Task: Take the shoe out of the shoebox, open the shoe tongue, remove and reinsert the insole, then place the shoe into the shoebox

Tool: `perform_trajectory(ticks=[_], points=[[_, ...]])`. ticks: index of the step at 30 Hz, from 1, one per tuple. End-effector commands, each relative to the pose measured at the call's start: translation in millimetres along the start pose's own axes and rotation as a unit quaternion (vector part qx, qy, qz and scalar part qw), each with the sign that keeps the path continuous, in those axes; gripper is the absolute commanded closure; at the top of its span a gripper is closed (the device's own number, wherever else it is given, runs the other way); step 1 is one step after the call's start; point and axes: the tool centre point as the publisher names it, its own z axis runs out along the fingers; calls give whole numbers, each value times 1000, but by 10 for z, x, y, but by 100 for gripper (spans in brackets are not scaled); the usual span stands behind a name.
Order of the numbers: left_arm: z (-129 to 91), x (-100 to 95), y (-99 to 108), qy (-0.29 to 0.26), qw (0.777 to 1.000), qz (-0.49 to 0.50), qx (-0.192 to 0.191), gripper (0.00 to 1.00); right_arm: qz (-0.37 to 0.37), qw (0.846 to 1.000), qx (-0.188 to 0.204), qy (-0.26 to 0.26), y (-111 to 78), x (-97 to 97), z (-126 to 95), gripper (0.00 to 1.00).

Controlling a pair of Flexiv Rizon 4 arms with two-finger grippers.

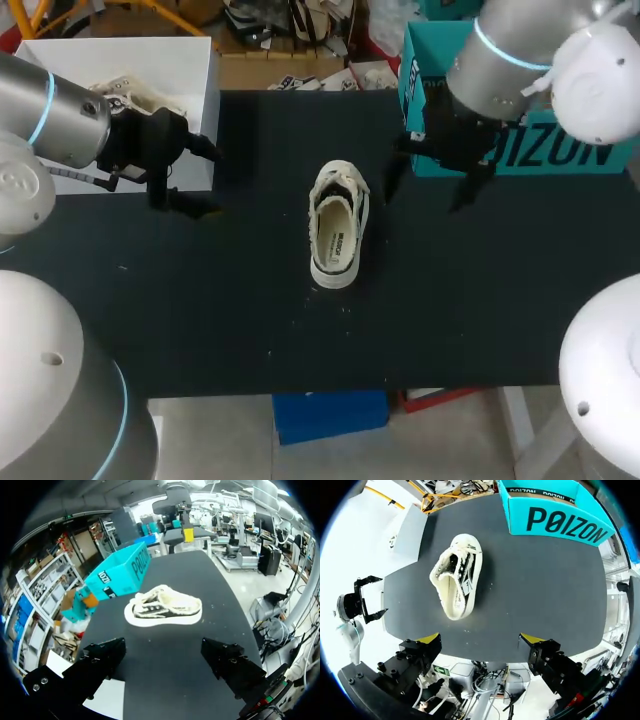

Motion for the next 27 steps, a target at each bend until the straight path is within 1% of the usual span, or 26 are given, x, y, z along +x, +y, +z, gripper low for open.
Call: perform_trajectory(ticks=[1,6,9,10,16,21,24,27], points=[[11,12,1,-2,1000,0,-1,0,-11,960,42,-275,56,62,-19,0],[11,12,1,-2,1000,0,-1,0,-20,957,34,-287,191,107,48,0],[11,12,1,-2,1000,0,-1,0,-19,949,42,-313,290,144,101,0],[11,12,1,-2,1000,0,-1,0,-20,952,34,-305,318,160,121,0],[11,12,1,-2,1000,0,-1,0,-20,952,21,-305,440,261,280,0],[11,12,1,-2,1000,0,-1,0,-1,957,-6,-288,509,313,432,0],[11,12,1,-2,1000,0,-1,0,5,963,-24,-270,534,329,526,0],[11,12,1,-2,1000,0,-1,0,11,964,-41,-262,546,343,569,0]])
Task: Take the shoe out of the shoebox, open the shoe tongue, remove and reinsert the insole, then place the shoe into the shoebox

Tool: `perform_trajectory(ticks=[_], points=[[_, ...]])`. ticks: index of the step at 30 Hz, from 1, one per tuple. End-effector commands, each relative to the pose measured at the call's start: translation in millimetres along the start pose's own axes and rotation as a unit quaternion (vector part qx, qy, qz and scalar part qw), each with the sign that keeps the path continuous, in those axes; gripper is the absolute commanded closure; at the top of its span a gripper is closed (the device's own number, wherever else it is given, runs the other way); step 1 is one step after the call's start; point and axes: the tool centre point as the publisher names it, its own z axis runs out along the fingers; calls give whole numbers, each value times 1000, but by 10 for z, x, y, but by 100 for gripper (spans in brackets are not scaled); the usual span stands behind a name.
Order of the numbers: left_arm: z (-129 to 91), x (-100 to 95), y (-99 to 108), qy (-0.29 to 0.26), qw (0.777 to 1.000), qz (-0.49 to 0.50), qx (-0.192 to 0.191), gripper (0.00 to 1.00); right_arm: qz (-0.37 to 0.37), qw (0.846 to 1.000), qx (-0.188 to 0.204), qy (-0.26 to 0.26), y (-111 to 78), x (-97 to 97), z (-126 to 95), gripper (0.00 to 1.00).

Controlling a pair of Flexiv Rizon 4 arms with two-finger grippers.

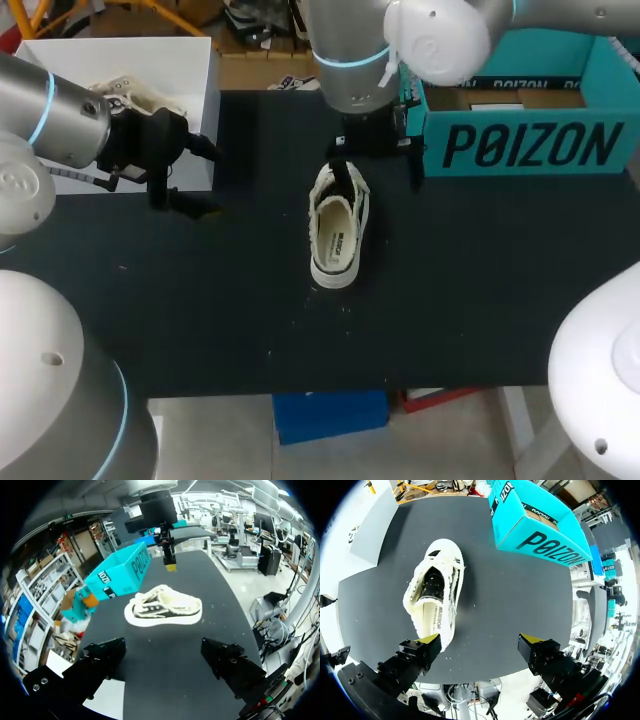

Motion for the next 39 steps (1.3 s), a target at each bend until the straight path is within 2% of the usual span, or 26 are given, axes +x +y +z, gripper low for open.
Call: perform_trajectory(ticks=[1,12,19,34,39], points=[[10,12,1,-2,1000,0,-1,0,9,999,-16,-29,-11,74,58,0],[10,12,1,-2,1000,0,-1,0,8,999,-34,-7,131,163,235,0],[10,12,1,-2,1000,0,-1,0,20,998,-42,34,231,132,384,0],[10,12,1,-2,1000,0,-1,0,4,998,-41,43,441,96,553,0],[10,12,1,-2,1000,0,-1,0,-3,998,-38,48,466,145,625,7]])
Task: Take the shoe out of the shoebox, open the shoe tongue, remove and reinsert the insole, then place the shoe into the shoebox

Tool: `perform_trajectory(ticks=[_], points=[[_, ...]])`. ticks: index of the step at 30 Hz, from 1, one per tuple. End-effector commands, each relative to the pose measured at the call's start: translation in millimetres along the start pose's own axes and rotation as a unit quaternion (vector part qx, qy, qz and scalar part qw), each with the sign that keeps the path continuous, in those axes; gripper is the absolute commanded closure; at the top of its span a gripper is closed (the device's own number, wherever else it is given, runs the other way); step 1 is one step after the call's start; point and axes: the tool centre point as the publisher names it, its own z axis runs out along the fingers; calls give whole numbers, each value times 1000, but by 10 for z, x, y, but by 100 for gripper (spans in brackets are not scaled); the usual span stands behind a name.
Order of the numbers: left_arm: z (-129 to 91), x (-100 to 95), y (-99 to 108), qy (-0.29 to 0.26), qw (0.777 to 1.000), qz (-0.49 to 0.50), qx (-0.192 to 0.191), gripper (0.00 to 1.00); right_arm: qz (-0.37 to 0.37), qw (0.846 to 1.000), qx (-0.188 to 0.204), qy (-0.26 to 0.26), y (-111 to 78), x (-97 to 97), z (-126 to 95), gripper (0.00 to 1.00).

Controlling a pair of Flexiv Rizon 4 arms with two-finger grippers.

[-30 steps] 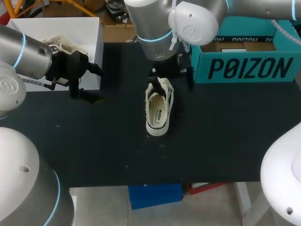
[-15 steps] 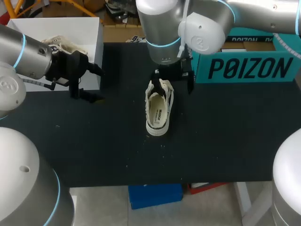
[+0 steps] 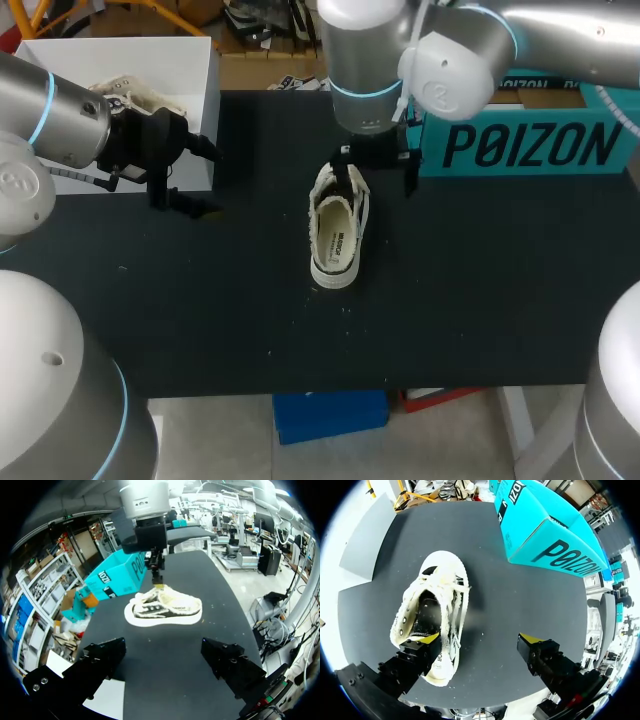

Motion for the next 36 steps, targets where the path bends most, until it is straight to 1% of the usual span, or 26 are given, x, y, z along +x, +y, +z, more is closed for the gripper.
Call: perform_trajectory(ticks=[1,3,5,9,12,14,16,19,20,22,24,29,35,36], points=[[10,12,1,-2,1000,0,-1,0,-4,1000,4,4,19,32,108,6],[10,12,1,-2,1000,0,-1,0,-5,1000,6,6,18,34,156,2],[10,12,1,-2,1000,0,-1,0,-7,1000,9,8,14,41,196,2],[10,12,1,-2,1000,0,-1,0,-10,1000,14,12,10,76,268,4],[10,12,1,-2,1000,0,-1,0,-13,1000,17,15,13,107,318,7],[10,12,1,-2,1000,0,-1,0,-15,1000,18,16,15,120,342,12],[10,12,1,-2,1000,0,-1,0,-17,1000,19,18,16,129,368,10],[10,12,1,-2,1000,0,-1,0,-24,999,23,18,14,148,416,11],[10,12,1,-2,1000,0,-1,0,-28,999,24,18,10,164,430,11],[10,12,1,-2,1000,0,-1,0,-31,999,26,17,-1,184,464,5],[10,12,1,-2,1000,0,-1,0,-31,999,28,19,-9,187,502,2],[10,12,1,-2,1000,0,-1,0,-33,999,33,22,-18,196,566,4],[10,12,1,-2,1000,0,-1,0,-36,998,36,23,-10,182,622,0],[10,12,1,-2,1000,0,-1,0,-36,998,36,23,-9,182,630,2]])
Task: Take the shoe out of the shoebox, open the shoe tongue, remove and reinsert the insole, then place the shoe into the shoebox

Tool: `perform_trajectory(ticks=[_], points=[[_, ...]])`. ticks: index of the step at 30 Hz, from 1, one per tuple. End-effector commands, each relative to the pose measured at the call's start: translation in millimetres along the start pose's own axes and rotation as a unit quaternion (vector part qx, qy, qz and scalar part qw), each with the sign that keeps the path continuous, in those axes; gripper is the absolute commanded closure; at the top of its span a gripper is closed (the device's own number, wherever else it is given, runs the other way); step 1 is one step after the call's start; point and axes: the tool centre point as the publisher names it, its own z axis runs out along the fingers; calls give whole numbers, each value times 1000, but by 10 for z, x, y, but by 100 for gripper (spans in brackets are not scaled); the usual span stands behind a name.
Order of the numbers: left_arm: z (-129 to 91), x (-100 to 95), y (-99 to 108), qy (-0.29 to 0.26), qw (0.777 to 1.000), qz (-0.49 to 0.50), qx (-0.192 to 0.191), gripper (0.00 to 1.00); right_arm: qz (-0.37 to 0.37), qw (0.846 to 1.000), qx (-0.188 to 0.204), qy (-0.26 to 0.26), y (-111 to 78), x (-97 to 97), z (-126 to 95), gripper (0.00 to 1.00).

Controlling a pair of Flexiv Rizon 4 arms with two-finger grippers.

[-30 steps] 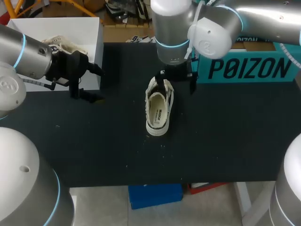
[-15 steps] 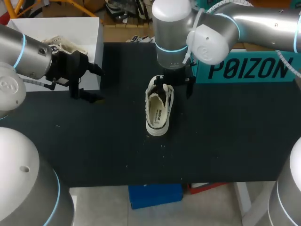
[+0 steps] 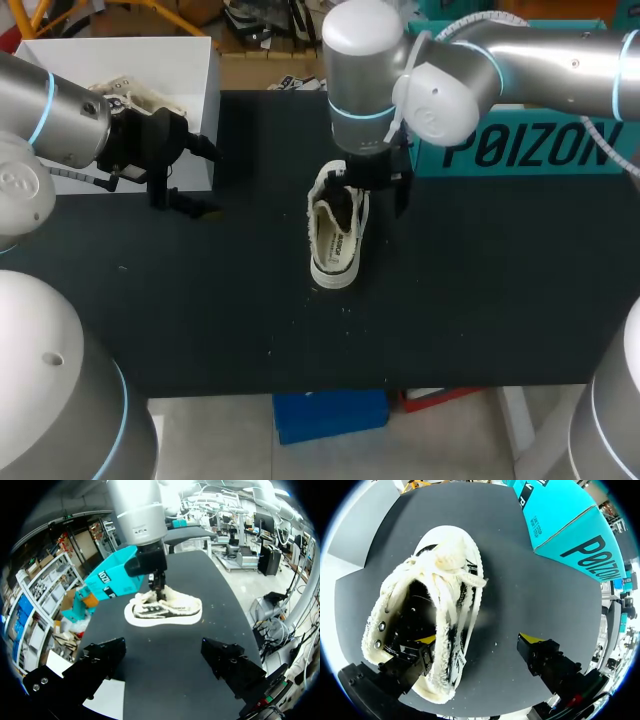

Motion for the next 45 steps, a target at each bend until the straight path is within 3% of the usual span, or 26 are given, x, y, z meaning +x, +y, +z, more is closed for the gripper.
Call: perform_trajectory(ticks=[1,2,3,4,29,34,45], points=[[10,12,1,-2,1000,0,-1,0,-1,1000,2,1,21,11,60,3],[10,12,1,-2,1000,0,-1,0,-6,1000,3,5,21,14,72,15],[10,12,1,-2,1000,0,-1,0,-9,1000,6,5,19,25,87,61],[10,12,1,-2,1000,0,-1,0,-8,1000,6,6,17,29,96,100],[10,12,1,-2,1000,0,-1,0,-8,1000,6,6,17,29,96,100],[10,12,1,-2,1000,0,-1,0,-21,1000,-8,12,105,66,-413,100],[10,12,1,-2,1000,0,-1,0,-10,999,-40,0,425,-186,-1833,100]])
